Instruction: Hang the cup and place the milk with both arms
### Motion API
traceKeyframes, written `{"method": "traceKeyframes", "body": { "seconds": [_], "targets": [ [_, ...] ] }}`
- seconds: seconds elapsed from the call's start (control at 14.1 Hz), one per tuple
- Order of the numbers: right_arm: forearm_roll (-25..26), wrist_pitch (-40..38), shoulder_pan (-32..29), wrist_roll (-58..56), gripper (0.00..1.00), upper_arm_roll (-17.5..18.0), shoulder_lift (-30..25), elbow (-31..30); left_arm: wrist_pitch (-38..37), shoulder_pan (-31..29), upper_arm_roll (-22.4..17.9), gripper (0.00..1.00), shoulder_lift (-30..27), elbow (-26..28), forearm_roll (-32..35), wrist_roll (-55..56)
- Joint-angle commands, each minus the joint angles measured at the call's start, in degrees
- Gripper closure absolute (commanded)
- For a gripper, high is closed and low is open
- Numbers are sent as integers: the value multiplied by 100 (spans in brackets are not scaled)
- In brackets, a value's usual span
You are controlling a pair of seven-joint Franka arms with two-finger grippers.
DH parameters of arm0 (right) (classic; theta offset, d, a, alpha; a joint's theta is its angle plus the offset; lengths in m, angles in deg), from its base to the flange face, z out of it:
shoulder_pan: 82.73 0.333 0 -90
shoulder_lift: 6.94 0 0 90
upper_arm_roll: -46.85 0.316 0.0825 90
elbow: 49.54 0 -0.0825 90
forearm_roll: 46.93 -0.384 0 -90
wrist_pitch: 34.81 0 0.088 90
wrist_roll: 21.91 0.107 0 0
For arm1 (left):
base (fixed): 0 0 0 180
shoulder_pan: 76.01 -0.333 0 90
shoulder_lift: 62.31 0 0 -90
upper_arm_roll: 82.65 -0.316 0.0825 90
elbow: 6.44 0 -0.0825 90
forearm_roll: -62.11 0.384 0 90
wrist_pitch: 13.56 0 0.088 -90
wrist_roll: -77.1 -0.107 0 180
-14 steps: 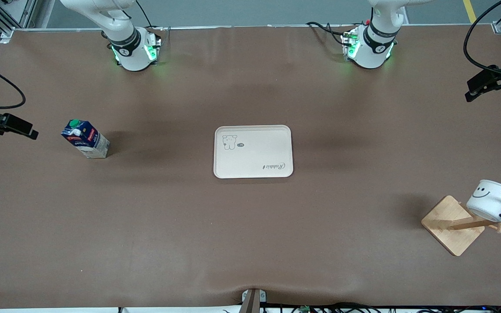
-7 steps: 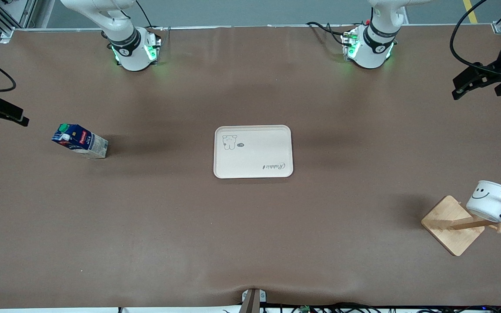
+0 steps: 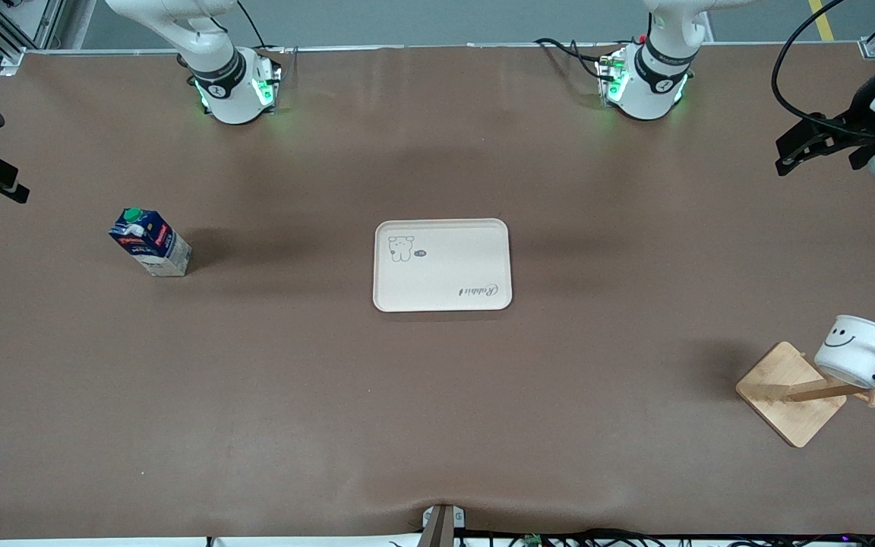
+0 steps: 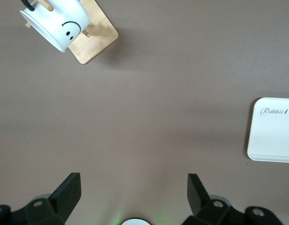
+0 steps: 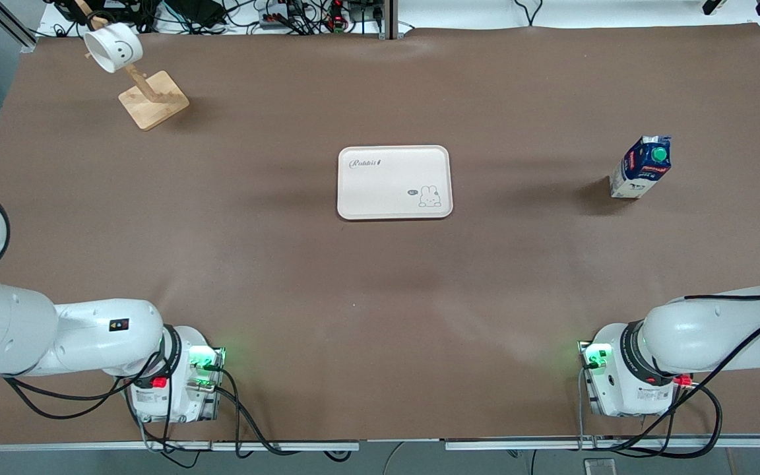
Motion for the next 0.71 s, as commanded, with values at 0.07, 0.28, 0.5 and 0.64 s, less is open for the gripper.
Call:
{"method": "traceKeyframes", "body": {
  "seconds": [0.07, 0.28, 0.5, 0.64],
  "targets": [
    [78, -73, 28, -49, 0, 8, -111, -11, 80, -41, 19, 0, -86, 59, -80, -16],
    [78, -73, 28, -40, 0, -1, -111, -2, 72, -50, 10, 0, -68, 23, -62, -95],
    [78, -126, 20, -40, 0, -10, -102, -2, 72, -59, 1, 0, -51, 15, -53, -104],
    [78, -126, 20, -40, 0, -10, -102, 7, 72, -59, -8, 0, -16, -55, -45, -104]
  ]
}}
